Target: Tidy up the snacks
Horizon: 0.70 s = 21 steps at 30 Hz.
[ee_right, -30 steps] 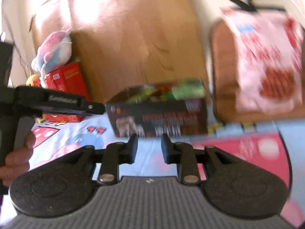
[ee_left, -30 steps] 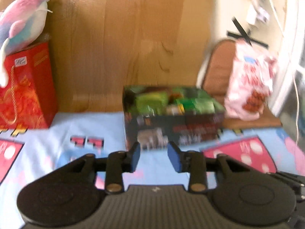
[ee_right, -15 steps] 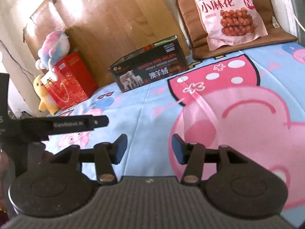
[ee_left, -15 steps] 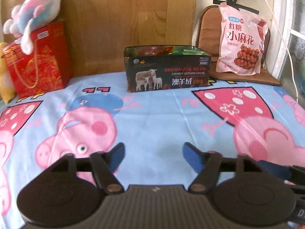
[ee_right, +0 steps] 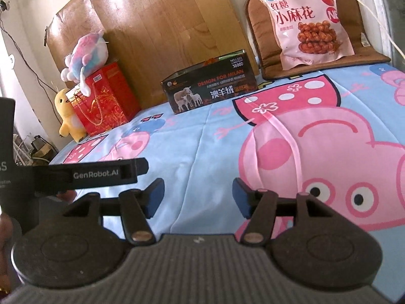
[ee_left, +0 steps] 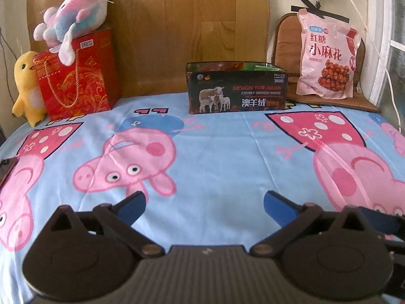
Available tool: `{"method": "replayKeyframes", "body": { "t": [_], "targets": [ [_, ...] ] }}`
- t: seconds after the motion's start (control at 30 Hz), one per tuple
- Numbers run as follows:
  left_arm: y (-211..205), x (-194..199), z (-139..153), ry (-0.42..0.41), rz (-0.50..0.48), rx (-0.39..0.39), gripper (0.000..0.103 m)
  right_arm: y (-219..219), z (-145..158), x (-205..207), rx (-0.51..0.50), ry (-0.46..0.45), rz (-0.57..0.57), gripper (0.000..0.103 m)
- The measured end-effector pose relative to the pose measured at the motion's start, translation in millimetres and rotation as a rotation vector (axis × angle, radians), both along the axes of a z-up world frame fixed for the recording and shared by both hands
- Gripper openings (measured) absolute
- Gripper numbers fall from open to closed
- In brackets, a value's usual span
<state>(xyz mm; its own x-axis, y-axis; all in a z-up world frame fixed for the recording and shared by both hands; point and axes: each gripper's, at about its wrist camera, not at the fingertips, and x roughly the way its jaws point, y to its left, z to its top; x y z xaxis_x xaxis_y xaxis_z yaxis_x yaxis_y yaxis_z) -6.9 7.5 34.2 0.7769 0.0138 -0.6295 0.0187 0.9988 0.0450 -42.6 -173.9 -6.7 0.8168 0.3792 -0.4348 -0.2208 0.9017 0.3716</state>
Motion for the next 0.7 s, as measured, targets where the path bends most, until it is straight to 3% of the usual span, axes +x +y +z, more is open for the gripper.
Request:
{"method": "replayKeyframes", "body": {
  "t": [0.07, 0.7],
  "targets": [
    [0.7, -1.6, -1.1, 0.003, 0.007, 0.003, 0.103, 0.7, 0.7, -0.9, -0.005, -0.007, -0.013, 0.073],
    [-4.1, 0.9, -8.2, 0.018, 0.041, 0.063, 0.103, 1.3, -4.5, 1.2, -0.004, 0.017, -0.04, 0.078]
  ]
}}
